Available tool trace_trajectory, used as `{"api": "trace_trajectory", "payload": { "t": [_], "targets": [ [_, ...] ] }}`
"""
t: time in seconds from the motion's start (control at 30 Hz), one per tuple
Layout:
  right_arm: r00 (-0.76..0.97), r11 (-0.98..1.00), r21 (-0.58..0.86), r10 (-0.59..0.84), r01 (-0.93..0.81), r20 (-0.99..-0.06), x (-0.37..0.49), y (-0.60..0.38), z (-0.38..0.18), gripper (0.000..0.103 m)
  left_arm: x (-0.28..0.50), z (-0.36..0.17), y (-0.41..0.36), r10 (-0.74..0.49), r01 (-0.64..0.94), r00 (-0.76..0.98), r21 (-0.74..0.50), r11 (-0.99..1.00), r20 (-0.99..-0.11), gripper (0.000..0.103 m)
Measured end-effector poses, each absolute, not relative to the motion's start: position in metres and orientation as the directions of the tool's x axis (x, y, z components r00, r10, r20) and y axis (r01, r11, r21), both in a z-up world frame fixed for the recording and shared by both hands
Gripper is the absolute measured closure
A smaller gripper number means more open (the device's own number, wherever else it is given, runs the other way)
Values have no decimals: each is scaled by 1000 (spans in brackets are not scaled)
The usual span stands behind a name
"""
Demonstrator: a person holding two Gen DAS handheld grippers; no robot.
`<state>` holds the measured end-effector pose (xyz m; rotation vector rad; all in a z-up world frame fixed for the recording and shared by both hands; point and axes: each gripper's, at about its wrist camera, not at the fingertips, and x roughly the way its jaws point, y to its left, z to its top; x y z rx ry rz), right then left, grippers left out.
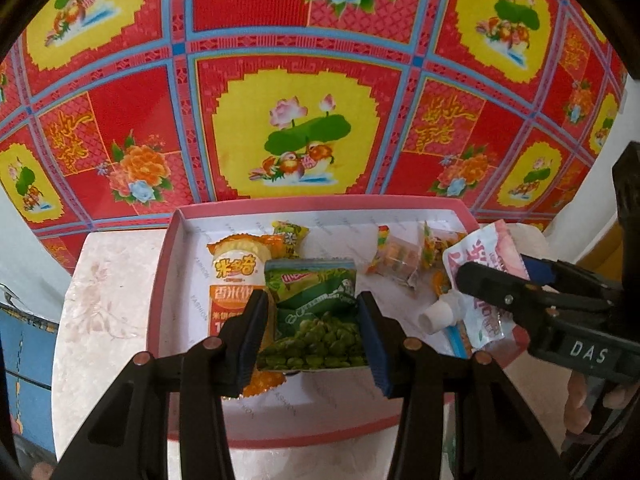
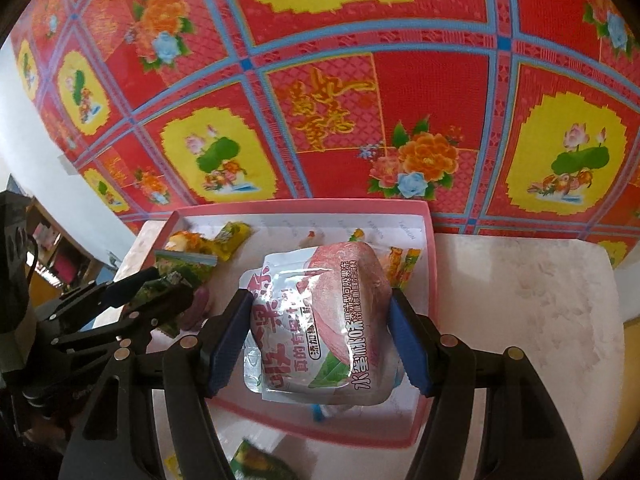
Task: Organize snacks
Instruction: 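Carry the green pea packet with the left tool while the right tool carries the bread packet into the box, then open the left tool to drop the green packet while the right tool releases the bread packet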
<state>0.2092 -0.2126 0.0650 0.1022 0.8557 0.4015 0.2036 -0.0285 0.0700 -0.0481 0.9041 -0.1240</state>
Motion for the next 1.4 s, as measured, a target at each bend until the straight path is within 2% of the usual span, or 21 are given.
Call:
{"api": "trace_trajectory", "payload": {
  "t": [0.07,0.63,0.87,0.97,1.1,1.4],
  "targets": [
    [588,923,245,378,-296,-715,213,-214,63,34,206,69,-30,-121,89,622,-83,993,-774,59],
    [591,922,246,381,-299,-711,225,-216,58,34,215,66,-36,-104,94,629,-57,994,-770,58],
    [603,928,223,365,-300,-710,225,-211,58,33,211,71,-32,-103,84,624,-65,994,-774,47],
    [606,927,229,369,-298,-705,225,-213,58,33,210,72,-31,-100,78,621,-65,995,-778,47],
    [623,926,223,371,-304,-689,223,-216,62,23,208,74,-28,-100,76,622,-67,995,-777,46],
    [634,926,228,373,-301,-678,215,-217,69,22,195,84,-25,-109,77,626,-77,994,-772,46]
  ]
}}
